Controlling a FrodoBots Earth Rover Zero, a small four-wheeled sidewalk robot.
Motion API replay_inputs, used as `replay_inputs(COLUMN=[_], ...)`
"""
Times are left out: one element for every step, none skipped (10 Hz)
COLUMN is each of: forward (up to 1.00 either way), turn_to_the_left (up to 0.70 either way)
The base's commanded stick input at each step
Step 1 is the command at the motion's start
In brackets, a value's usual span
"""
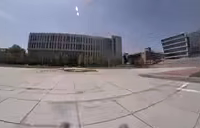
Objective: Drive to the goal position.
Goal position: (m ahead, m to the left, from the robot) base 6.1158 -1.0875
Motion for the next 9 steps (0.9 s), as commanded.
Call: replay_inputs(forward=[0.7,0.7,0.7,0.7,0.7,0.7,0.7,0.7,0.7], turn_to_the_left=[-0.13,-0.35,-0.35,-0.35,-0.35,-0.35,-0.35,-0.04,0.0])
